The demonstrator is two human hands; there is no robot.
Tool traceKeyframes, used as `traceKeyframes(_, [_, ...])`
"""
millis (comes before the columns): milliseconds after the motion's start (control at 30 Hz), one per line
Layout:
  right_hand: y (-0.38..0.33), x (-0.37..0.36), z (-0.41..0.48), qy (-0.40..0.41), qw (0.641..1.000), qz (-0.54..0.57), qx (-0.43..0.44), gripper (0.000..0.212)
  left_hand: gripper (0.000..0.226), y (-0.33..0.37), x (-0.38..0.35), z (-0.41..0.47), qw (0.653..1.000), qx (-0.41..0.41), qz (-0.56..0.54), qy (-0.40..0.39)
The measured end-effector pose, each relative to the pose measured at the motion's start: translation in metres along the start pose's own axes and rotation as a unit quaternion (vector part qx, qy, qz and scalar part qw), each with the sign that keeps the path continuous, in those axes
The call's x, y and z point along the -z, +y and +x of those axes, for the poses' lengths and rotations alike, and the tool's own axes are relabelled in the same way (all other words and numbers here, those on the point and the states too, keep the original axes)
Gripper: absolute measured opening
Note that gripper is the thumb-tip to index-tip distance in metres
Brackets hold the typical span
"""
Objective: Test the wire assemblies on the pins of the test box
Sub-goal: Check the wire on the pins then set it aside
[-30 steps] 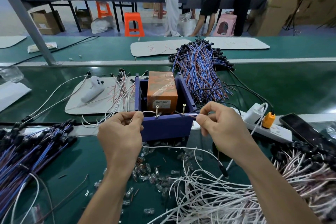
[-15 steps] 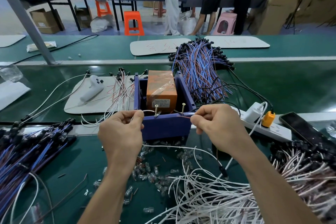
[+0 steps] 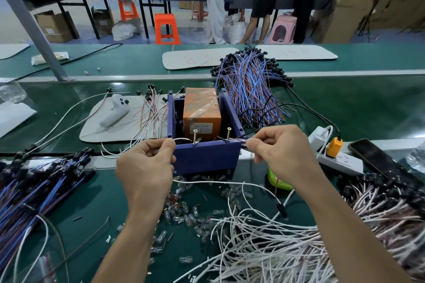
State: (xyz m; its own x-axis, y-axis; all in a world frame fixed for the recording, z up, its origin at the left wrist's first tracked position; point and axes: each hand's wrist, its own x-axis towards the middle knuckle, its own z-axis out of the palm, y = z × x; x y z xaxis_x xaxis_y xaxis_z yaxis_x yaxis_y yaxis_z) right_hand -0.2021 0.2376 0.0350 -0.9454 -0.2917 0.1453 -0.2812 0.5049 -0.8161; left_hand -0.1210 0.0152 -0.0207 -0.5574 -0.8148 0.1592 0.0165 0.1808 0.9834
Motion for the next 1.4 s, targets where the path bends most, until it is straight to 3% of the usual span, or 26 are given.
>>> traceKeyframes(300, [0.006, -0.01, 0.003, -0.017, 0.997, -0.068, -0.017, 0.025, 0.017, 0.0, -0.006, -0.003, 1.0, 0.003, 0.007, -0.008])
traceKeyframes(1267, [0.008, -0.011, 0.01, -0.018, 0.999, -0.045, -0.017, 0.027, 0.019, 0.009, -0.015, -0.007, 0.998, -0.008, 0.047, 0.034])
traceKeyframes(1400, [0.007, -0.014, 0.013, 0.019, 0.998, -0.058, -0.018, 0.027, 0.02, 0.01, -0.015, -0.008, 0.998, -0.01, 0.052, 0.035])
